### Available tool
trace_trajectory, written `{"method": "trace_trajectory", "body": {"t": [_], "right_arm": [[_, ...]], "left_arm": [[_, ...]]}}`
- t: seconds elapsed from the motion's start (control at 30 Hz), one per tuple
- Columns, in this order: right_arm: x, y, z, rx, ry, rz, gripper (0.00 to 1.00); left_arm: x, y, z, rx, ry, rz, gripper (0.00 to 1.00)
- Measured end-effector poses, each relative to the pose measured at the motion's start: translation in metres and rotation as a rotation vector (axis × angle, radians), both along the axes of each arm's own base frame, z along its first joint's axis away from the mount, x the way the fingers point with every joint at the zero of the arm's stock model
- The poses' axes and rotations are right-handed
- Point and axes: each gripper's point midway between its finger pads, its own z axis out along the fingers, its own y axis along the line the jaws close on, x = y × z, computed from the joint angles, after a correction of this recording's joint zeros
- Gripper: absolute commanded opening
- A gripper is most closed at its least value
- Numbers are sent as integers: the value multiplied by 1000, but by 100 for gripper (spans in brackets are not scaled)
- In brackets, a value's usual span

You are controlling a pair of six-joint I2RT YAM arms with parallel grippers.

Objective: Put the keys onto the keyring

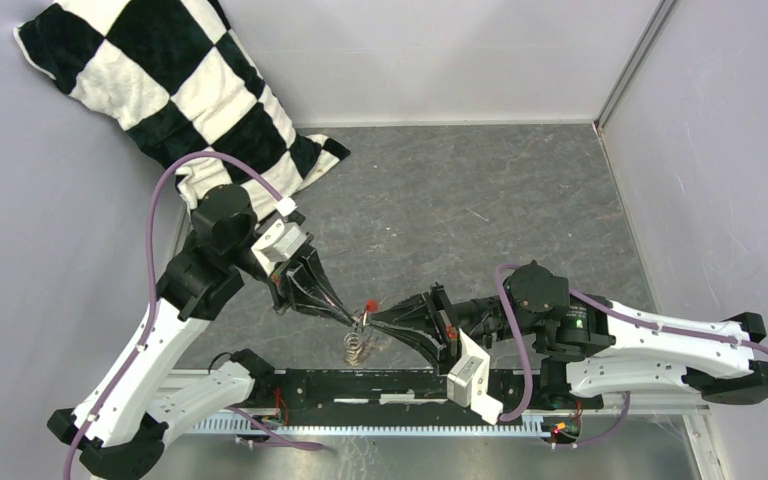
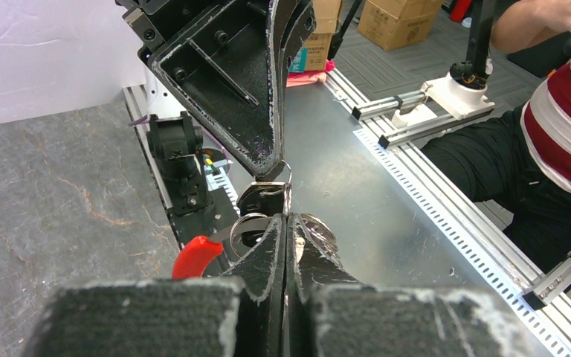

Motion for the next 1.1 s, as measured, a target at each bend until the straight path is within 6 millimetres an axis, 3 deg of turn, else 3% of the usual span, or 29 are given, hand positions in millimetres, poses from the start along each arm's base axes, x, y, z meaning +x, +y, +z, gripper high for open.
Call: {"method": "trace_trajectory", "body": {"t": [1.1], "right_arm": [[0, -1, -8, -33, 5, -1, 1]], "left_arm": [[6, -3, -1, 7, 0, 40, 2]]}}
